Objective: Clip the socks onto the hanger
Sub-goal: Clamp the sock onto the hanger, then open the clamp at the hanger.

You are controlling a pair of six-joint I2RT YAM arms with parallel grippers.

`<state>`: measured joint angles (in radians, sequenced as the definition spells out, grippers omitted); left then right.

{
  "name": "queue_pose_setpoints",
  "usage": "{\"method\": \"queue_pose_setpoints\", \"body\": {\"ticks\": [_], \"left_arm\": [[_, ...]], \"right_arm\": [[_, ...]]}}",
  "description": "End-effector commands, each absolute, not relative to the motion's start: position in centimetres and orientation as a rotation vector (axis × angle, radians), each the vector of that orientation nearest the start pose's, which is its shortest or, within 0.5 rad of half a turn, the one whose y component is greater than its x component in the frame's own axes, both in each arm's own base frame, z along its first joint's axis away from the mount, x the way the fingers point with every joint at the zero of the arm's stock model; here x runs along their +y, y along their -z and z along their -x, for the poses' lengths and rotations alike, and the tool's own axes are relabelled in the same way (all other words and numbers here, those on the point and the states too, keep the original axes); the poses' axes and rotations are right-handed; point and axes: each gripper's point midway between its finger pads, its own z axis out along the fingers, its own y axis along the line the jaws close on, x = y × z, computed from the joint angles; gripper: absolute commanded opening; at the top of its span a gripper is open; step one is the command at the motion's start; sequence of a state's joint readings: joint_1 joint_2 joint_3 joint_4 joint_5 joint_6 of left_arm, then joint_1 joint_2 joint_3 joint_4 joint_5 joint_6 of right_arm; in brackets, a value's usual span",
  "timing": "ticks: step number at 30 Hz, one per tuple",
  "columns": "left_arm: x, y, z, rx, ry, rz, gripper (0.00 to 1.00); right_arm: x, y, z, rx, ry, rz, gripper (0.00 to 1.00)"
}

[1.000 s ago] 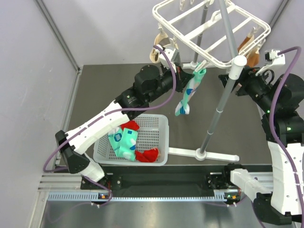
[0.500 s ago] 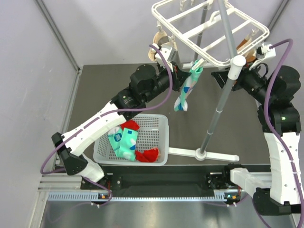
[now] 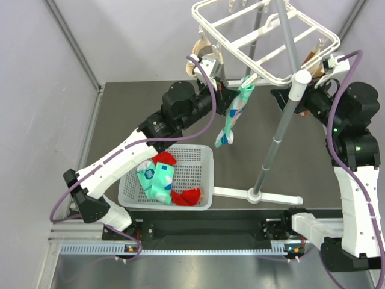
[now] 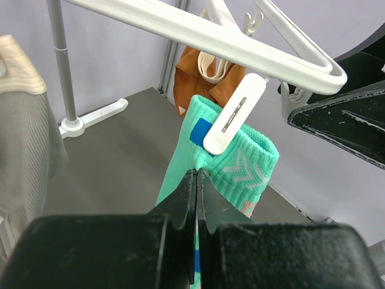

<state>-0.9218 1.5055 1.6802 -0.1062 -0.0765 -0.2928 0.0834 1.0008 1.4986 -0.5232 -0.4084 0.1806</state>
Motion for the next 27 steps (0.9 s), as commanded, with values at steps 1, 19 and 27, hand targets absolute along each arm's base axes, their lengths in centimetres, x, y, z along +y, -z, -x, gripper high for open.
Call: {"method": "queue_pose_setpoints", "body": {"ticks": [1, 19, 27], "left_arm": [[-37.2, -48.4, -29.1, 1.441, 0.921, -0.392, 0.00], [-36.5, -48.4, -29.0, 1.435, 0.914, -0.387, 0.00], [-34.8, -48.6, -27.5, 1.427, 0.941, -0.385, 0.45]], "right_arm": [[9.9, -47.4, -28.5, 1.531, -0.483, 0.279, 0.68], [10.9, -47.6, -30.0, 1.498, -0.543, 0.291, 0.16], [12.4, -47.4, -29.1, 1.536, -0.688, 0.270, 0.00]]}}
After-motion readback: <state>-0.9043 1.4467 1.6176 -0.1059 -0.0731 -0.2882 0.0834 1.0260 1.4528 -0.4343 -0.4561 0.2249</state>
